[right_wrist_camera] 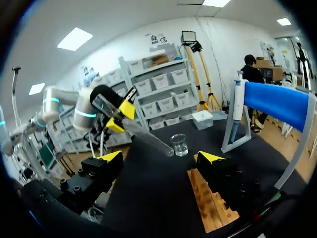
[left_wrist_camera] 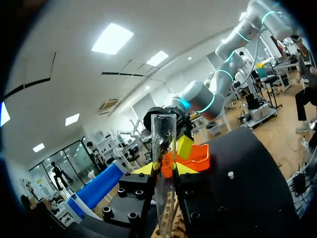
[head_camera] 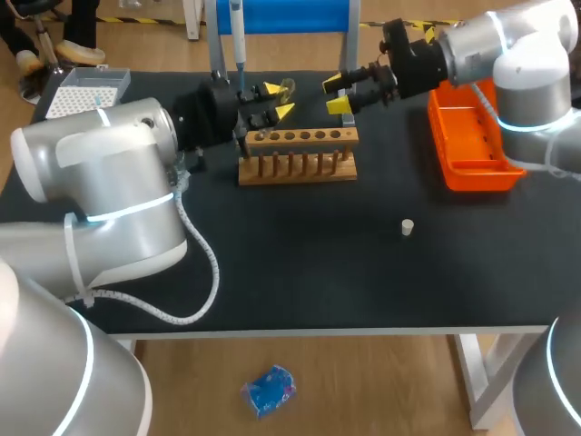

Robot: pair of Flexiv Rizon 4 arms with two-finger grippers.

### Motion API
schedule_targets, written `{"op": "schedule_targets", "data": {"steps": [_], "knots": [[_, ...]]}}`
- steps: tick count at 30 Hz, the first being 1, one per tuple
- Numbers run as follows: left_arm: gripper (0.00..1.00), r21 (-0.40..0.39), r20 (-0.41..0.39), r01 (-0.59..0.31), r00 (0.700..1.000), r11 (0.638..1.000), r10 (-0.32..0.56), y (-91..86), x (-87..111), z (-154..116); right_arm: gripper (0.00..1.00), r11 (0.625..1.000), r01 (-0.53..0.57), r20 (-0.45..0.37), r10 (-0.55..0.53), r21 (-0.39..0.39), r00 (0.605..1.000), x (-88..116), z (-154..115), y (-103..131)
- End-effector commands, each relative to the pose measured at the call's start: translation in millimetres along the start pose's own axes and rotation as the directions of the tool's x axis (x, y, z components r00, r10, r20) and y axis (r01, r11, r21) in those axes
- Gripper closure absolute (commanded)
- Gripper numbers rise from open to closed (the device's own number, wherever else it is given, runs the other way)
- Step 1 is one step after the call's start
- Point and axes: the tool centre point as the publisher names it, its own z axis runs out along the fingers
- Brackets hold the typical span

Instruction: Invert the test tube, pick up the pipette, mount the tip to pipette, aspirate from beaker and dispense into the tube, eject the tip, return the pipette, and cap with the stopper.

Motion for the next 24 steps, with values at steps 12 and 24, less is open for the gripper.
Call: {"op": "schedule_targets", "data": {"steps": [12,24], "knots": [[1.0,0.025,-0.016,0.098,0.995,0.995,-0.097,-7.6,-14.2,14.7,0.0,0.981,0.137,0.005,-0.139,0.137,0.99,-12.6,-14.5,-5.4],[1.0,0.091,-0.071,0.229,0.972,0.969,-0.223,-1.2,-31.9,54.6,0.0,0.907,0.342,0.07,-0.368,0.248,0.927,-41.3,-35.9,-59.0]]}}
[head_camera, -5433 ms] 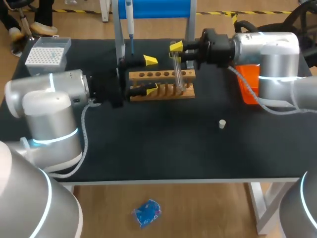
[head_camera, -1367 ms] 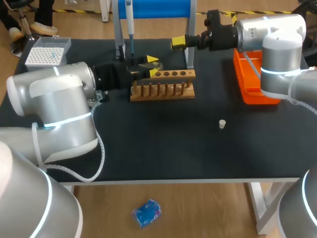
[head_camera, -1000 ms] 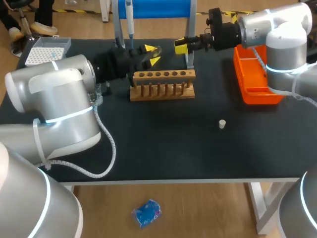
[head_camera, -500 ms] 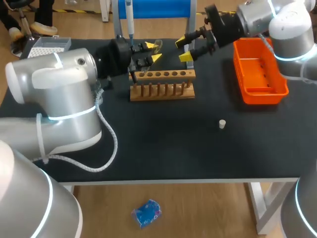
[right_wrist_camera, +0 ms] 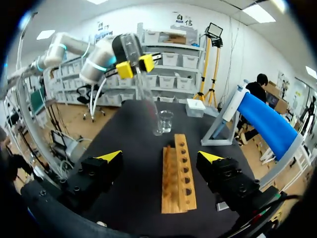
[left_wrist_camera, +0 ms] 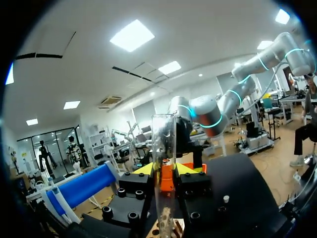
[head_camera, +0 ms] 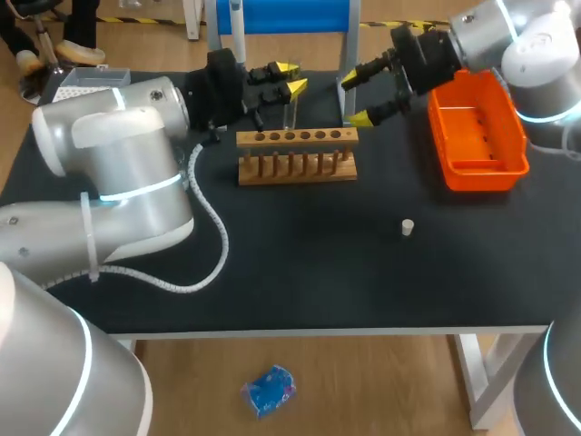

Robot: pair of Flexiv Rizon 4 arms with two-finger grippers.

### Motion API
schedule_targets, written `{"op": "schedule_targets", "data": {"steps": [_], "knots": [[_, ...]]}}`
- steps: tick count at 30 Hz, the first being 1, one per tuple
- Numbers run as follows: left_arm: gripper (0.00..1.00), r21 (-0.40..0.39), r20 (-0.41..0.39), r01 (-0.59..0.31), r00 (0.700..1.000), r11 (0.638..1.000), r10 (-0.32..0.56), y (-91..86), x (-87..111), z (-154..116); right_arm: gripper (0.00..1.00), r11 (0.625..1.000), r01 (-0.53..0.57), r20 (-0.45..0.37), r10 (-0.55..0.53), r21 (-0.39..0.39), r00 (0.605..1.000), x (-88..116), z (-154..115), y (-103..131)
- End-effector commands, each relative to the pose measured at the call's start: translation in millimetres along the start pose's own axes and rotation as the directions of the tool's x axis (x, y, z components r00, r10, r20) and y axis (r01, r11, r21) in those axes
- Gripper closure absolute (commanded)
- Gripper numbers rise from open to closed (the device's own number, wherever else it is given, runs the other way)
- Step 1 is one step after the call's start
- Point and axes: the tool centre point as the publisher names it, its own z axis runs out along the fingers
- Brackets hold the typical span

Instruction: Invert the test tube, pick up the pipette, mount the tip to pipette, aspirate from beaker and dispense into the tube, eject the tip, return the pipette, and cap with the stopper.

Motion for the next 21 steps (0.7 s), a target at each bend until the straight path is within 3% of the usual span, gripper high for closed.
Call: {"op": "schedule_targets", "data": {"steps": [1,16,21], "knots": [[1.0,-0.023,-0.026,0.006,1.0,1.0,-0.007,5.0,-9.5,20.2,0.0,1.0,-0.001,0.046,0.001,0.015,0.999,-1.2,0.3,-22.8],[1.0,-0.023,-0.026,0.006,1.0,1.0,-0.007,5.0,-9.5,20.2,0.0,1.0,-0.001,0.046,0.001,0.015,0.999,-1.2,0.3,-22.8],[1.0,-0.019,-0.026,0.005,1.0,1.0,-0.006,6.8,-12.1,22.4,0.0,0.998,0.044,0.049,-0.046,0.053,0.998,-5.9,8.5,-37.7]]}}
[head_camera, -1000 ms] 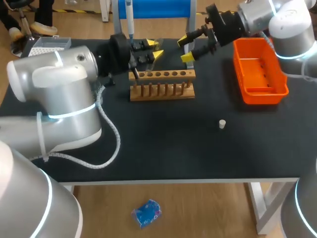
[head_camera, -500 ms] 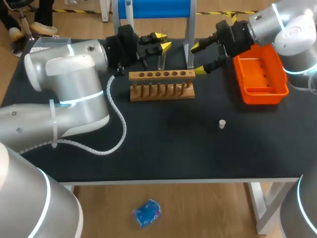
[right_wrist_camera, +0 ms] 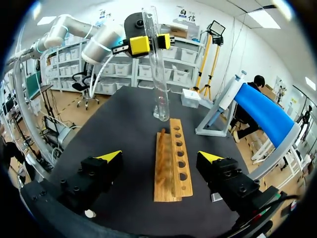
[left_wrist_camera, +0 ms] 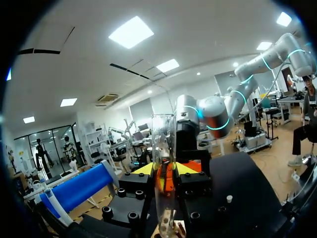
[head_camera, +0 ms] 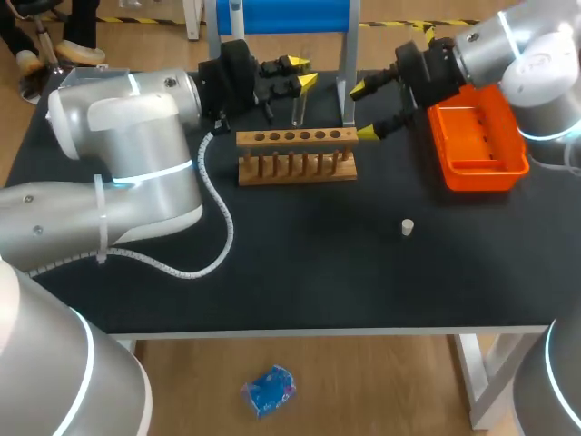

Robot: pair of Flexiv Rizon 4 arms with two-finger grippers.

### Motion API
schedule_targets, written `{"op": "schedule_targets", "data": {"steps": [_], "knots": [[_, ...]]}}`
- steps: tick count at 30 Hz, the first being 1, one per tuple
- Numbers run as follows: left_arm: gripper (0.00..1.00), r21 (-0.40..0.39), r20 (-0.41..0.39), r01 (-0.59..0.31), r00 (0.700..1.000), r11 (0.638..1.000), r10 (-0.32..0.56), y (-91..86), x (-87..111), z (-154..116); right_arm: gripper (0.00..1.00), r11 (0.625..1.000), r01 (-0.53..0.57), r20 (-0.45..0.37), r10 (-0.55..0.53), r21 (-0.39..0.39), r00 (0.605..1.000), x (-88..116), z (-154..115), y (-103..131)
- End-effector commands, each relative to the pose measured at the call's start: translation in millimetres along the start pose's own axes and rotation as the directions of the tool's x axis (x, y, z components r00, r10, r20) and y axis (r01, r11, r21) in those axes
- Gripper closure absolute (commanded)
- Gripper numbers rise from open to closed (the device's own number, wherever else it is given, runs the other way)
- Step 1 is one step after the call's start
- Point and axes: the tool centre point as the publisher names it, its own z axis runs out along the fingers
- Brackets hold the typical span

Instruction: Invert the test tube, pick up the pipette, mount the tip to pipette, aspirate from beaker and dispense into the tube, eject the tip, return the pipette, and cap with the stopper.

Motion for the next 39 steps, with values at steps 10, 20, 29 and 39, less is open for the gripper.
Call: {"op": "schedule_targets", "data": {"steps": [10,20,29,39], "knots": [[1.0,0.017,-0.043,0.024,0.999,1.0,-0.023,10.9,-7.1,19.8,0.0,0.999,0.053,0.004,-0.053,0.014,0.999,-10.2,26.4,-34.4],[1.0,0.001,-0.067,0.081,0.994,0.997,-0.081,28.6,-11.7,32.5,0.0,0.998,0.06,0.034,-0.061,0.004,0.998,-16.9,31.1,-47.4],[1.0,-0.003,-0.06,0.097,0.993,0.995,-0.097,41.1,-24.1,37.2,0.0,0.998,0.06,0.034,-0.061,0.004,0.998,-16.9,31.1,-47.4],[1.0,-0.011,-0.053,0.106,0.993,0.994,-0.106,59.6,-32.1,39.3,0.0,0.998,0.06,0.034,-0.061,0.004,0.998,-16.9,31.1,-47.4]]}}
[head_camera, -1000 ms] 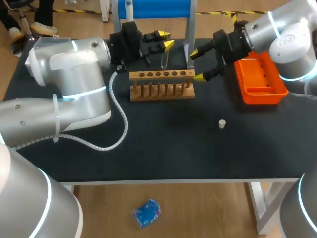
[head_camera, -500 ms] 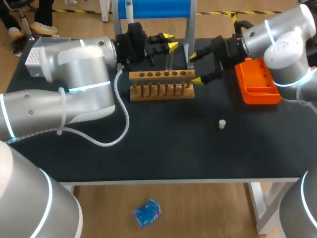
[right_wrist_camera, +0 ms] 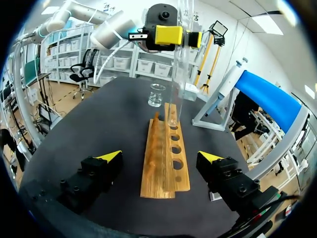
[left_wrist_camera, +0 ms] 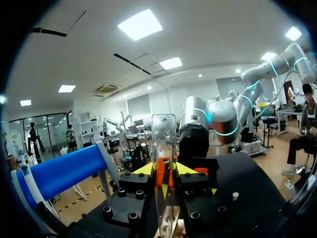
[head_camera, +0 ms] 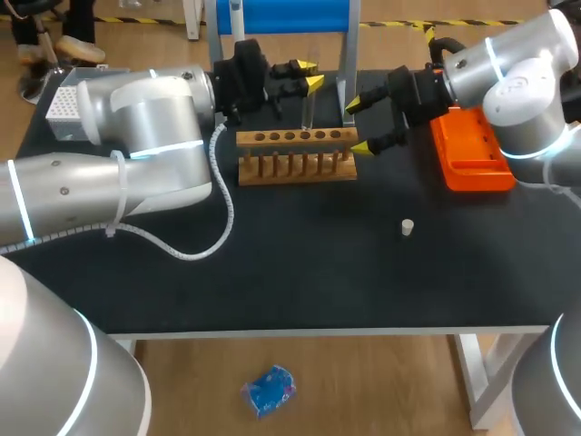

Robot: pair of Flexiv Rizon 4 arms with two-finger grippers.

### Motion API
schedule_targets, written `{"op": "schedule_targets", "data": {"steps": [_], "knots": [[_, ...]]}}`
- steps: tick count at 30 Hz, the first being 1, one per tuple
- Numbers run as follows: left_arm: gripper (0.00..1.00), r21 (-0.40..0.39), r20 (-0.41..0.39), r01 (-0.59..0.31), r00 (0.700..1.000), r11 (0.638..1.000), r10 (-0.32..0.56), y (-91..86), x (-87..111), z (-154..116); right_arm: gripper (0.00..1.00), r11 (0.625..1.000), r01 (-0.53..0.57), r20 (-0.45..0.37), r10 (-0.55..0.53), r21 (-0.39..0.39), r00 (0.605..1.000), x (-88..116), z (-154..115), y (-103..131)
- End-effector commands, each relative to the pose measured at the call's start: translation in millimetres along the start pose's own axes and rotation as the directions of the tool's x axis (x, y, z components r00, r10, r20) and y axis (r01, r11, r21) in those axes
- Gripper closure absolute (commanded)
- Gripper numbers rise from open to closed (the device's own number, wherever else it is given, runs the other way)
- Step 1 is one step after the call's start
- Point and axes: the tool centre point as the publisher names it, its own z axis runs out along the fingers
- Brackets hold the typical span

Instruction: Invert the test tube, pick up the pipette, mount the tip to pipette, aspirate from beaker and dispense into the tube, eject the tip, return the pipette, and cap with the stopper.

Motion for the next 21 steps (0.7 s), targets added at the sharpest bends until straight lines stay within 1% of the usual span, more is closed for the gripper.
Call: {"op": "schedule_targets", "data": {"steps": [1,11,21], "knots": [[1.0,-0.009,-0.001,-0.008,1.0,1.0,0.008,6.7,-5.3,3.2,0.0,1.0,0.001,-0.002,-0.001,-0.001,1.0,-1.0,0.3,-1.1],[1.0,-0.021,0.016,0.004,1.0,1.0,-0.004,19.4,-15.0,0.7,0.0,1.0,0.001,-0.002,-0.001,-0.001,1.0,-1.0,0.3,-1.1],[1.0,-0.025,0.017,0.028,0.999,0.999,-0.027,28.1,-14.5,2.8,0.0,1.0,0.001,-0.002,-0.001,-0.001,1.0,-1.0,0.3,-1.1]]}}
